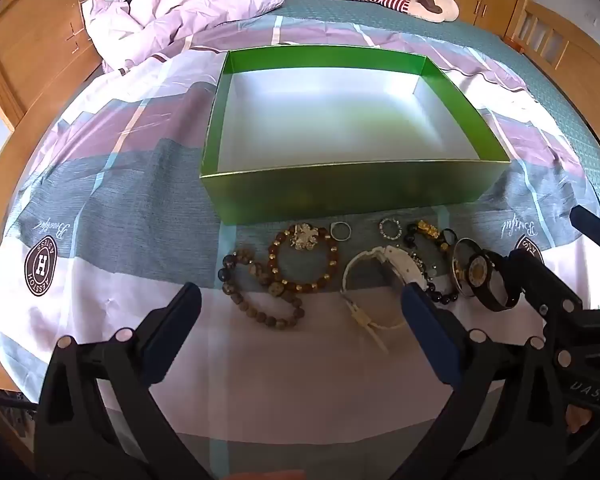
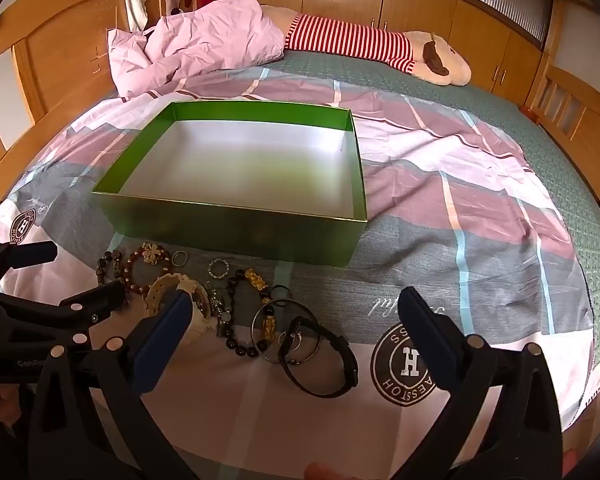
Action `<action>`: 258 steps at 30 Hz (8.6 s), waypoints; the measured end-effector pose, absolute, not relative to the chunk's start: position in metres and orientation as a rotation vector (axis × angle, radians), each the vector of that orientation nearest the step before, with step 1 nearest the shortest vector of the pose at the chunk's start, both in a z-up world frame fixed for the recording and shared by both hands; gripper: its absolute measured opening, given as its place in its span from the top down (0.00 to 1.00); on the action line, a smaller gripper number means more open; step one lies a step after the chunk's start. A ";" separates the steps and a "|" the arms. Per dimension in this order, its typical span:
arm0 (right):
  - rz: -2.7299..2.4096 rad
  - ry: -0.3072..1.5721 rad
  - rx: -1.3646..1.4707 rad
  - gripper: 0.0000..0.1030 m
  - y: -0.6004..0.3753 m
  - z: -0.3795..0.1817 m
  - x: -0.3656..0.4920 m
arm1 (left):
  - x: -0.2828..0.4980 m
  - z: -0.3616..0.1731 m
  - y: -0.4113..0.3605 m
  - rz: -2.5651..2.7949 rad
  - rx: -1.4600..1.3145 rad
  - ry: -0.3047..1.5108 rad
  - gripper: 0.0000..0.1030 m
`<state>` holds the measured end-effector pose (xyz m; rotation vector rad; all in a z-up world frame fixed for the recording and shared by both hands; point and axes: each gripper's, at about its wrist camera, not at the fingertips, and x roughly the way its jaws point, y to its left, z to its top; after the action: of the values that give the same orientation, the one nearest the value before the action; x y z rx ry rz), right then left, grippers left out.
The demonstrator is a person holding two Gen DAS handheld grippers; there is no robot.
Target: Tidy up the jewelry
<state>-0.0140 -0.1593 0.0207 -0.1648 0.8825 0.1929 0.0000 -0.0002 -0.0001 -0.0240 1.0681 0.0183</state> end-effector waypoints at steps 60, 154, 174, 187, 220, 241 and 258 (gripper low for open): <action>0.193 0.886 -0.170 0.03 -0.158 0.018 -0.013 | 0.000 -0.008 -0.001 0.022 -0.007 1.085 0.04; 0.145 1.207 -0.205 0.78 -0.202 -0.056 0.012 | 0.038 -0.060 -0.023 -0.110 -0.027 1.310 0.88; 0.152 1.017 -0.193 0.91 -0.196 -0.014 0.003 | 0.010 -0.008 -0.004 -0.080 -0.027 1.164 0.92; 0.214 0.889 -0.091 0.91 -0.194 0.049 0.028 | 0.035 0.034 0.002 -0.109 -0.051 1.101 0.92; 0.370 1.055 -0.082 0.45 -0.170 0.007 0.058 | 0.066 0.013 0.029 -0.114 -0.060 1.106 0.63; 0.327 1.196 -0.202 0.47 -0.157 -0.031 0.056 | 0.069 -0.042 0.016 -0.110 -0.065 1.307 0.56; 0.281 1.223 -0.219 0.47 -0.183 -0.038 0.056 | 0.094 -0.064 0.007 -0.086 -0.086 1.338 0.79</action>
<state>0.0562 -0.1829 -0.0380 -0.2190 1.2229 0.2807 0.0938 0.0073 -0.0640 -0.0864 1.3379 -0.0855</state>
